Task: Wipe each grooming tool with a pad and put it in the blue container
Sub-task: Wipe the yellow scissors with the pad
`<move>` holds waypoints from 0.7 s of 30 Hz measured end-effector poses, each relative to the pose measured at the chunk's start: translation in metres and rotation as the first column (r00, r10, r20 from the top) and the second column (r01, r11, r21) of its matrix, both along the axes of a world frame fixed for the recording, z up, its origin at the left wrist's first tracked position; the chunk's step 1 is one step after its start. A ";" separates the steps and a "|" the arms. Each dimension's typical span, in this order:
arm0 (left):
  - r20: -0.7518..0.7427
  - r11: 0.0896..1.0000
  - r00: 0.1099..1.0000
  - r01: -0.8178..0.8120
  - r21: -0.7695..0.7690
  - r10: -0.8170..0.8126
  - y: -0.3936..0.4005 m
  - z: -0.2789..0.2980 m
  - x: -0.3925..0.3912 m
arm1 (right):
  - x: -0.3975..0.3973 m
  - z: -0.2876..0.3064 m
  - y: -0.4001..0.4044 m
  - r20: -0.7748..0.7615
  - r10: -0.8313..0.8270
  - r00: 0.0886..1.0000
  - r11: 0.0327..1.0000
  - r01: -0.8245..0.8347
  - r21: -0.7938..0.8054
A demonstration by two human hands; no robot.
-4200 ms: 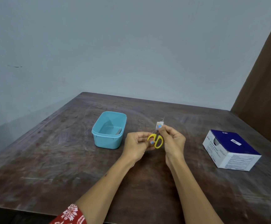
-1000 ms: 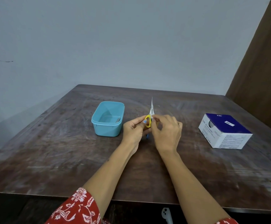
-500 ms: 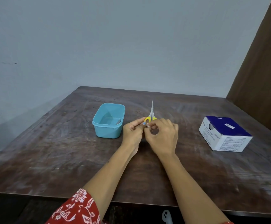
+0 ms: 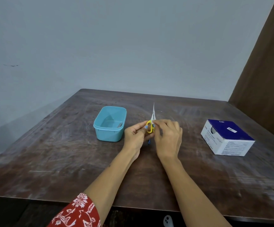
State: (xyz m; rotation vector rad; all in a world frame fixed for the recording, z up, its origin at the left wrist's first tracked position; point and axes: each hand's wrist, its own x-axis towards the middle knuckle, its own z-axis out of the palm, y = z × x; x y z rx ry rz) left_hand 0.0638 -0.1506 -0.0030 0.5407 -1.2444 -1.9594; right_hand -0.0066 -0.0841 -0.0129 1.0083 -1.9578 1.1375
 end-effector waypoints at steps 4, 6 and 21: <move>0.007 0.998 0.998 -0.059 0.007 0.059 -0.004 -0.001 -0.001 | 0.003 -0.001 -0.001 0.007 0.058 0.998 0.997 -0.059 0.042; 0.019 0.996 0.996 -0.086 0.013 0.085 -0.005 -0.001 -0.002 | 0.005 -0.001 -0.001 0.023 0.052 0.998 0.996 -0.054 0.066; 0.004 1.000 1.000 0.029 0.004 -0.029 0.002 0.002 0.000 | 0.003 0.000 0.003 0.015 -0.018 1.000 0.999 0.019 -0.044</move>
